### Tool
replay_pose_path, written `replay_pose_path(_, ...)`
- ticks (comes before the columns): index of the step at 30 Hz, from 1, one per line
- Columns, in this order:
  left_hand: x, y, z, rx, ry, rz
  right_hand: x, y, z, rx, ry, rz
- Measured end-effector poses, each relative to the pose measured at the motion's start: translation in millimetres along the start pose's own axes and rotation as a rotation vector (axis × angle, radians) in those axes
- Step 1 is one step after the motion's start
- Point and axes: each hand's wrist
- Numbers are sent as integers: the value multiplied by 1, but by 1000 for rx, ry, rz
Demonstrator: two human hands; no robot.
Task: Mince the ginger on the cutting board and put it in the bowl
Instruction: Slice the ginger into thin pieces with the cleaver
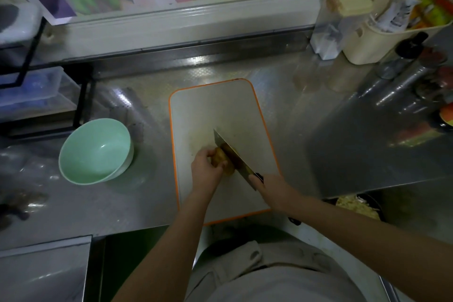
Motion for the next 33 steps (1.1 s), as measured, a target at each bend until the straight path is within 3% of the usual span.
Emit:
replay_pose_path(7,-3,2,-1,22,13,-19,13,18,-8,-2,13,-57)
replay_pose_path(12,-6,-3,1,11,-51,-47,13,32,-9,-147,20,-61)
replay_pose_path(22,-14,-2,4,-60,-64,-59,28,-1,-21,96,17,-96)
replay_pose_path(27,-15,-1,4,-73,-65,-53,28,-4,-14,316,-33,-215)
replay_pose_path(33,-11,1,6,-88,-77,-59,20,-7,-9,489,81,-168)
Point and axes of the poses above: each hand's wrist, its own x-axis towards the middle knuckle, its own y-axis out of the palm, z = x × y, and after that the axes turned 7 degrees about -z, right-handed
